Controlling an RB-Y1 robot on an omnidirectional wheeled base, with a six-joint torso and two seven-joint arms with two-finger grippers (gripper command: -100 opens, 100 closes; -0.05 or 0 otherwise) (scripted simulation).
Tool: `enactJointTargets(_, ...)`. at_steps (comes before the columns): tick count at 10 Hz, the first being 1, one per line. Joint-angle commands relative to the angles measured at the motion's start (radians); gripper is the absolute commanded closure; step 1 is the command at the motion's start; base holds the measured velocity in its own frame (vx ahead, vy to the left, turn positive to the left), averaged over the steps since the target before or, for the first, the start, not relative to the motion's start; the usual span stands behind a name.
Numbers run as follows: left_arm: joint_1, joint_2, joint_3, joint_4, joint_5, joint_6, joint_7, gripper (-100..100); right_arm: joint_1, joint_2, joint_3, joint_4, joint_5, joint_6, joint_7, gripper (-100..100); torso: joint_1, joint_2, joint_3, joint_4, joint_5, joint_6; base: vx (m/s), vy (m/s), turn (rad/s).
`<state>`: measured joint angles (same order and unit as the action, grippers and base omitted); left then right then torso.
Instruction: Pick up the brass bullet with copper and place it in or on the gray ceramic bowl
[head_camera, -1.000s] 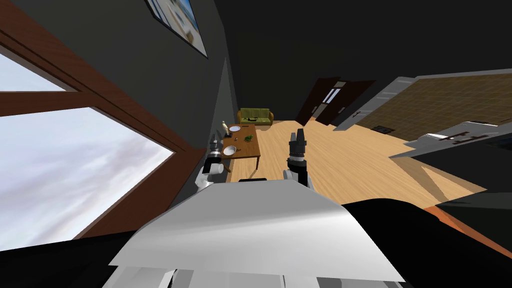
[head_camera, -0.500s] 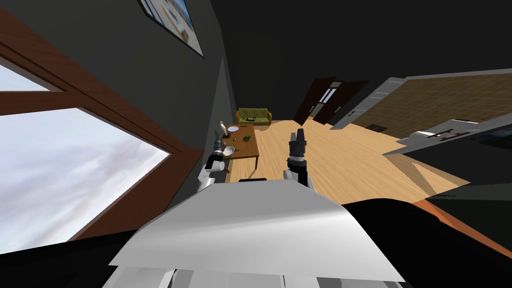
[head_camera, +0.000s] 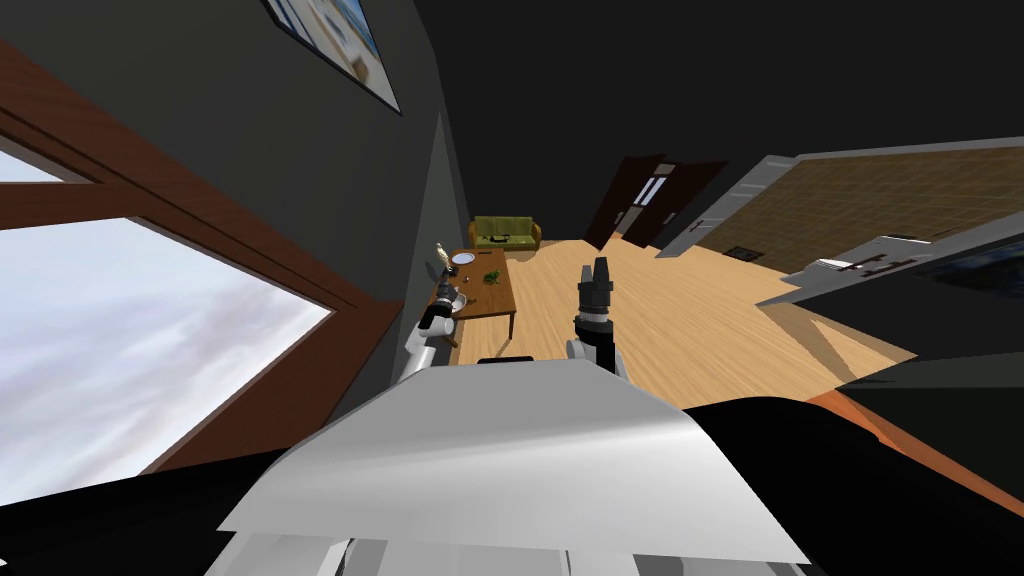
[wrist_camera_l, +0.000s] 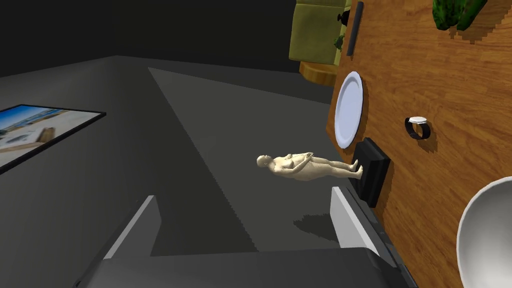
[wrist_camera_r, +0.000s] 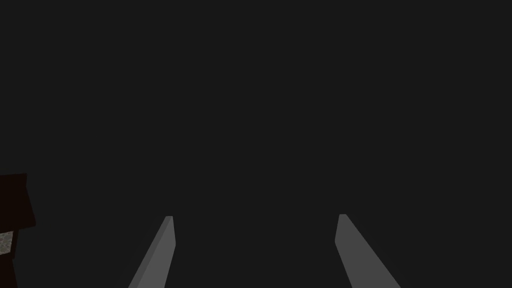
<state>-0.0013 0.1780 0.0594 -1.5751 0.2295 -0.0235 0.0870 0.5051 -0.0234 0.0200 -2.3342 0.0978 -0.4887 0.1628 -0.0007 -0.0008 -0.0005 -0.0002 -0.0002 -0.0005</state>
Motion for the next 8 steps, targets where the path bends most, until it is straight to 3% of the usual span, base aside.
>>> enactJointTargets(1,-0.004,0.008,-0.001,0.028,0.004,0.004,0.003,-100,0.000,0.000,0.000,0.000,0.000,0.000,0.000,0,0.000,0.000,0.000,0.000,0.000,0.000,0.000,0.000,0.000)
enactJointTargets(2,-0.043,0.011,-0.001,0.069,0.011,0.049,0.004,-100,0.000,0.000,0.000,0.000,0.000,0.000,0.000,0,0.001,0.000,0.000,0.000,0.000,0.000,0.009,-0.009,-0.045)
enactJointTargets(3,-0.043,0.011,-0.001,0.088,0.011,0.049,0.004,-100,0.000,0.000,0.000,0.000,0.000,0.000,0.000,0,0.000,0.000,0.000,0.000,0.000,0.000,0.012,-0.007,-0.034)
enactJointTargets(4,-0.081,0.014,-0.002,0.117,0.016,0.094,0.004,-100,0.000,0.000,0.000,0.000,0.000,0.000,0.000,0,0.000,0.000,0.000,0.000,0.000,0.000,0.019,-0.008,-0.042)
enactJointTargets(5,-0.081,0.014,-0.002,0.144,0.016,0.094,0.004,-100,0.000,0.000,0.000,0.000,0.000,0.000,0.000,0,0.000,-0.001,0.000,0.000,0.000,0.000,0.017,-0.007,-0.023)
enactJointTargets(6,-0.120,0.016,-0.003,0.173,0.020,0.134,0.005,-100,0.000,0.000,0.000,0.000,0.000,0.000,0.000,0,0.000,0.000,0.000,0.000,0.000,0.000,0.023,-0.008,-0.042)
enactJointTargets(8,-0.120,0.016,-0.003,0.209,0.020,0.139,0.005,-100,0.000,0.000,0.000,0.000,0.000,0.000,0.000,0,0.001,-0.001,0.000,0.000,0.000,0.000,0.015,-0.002,-0.011)
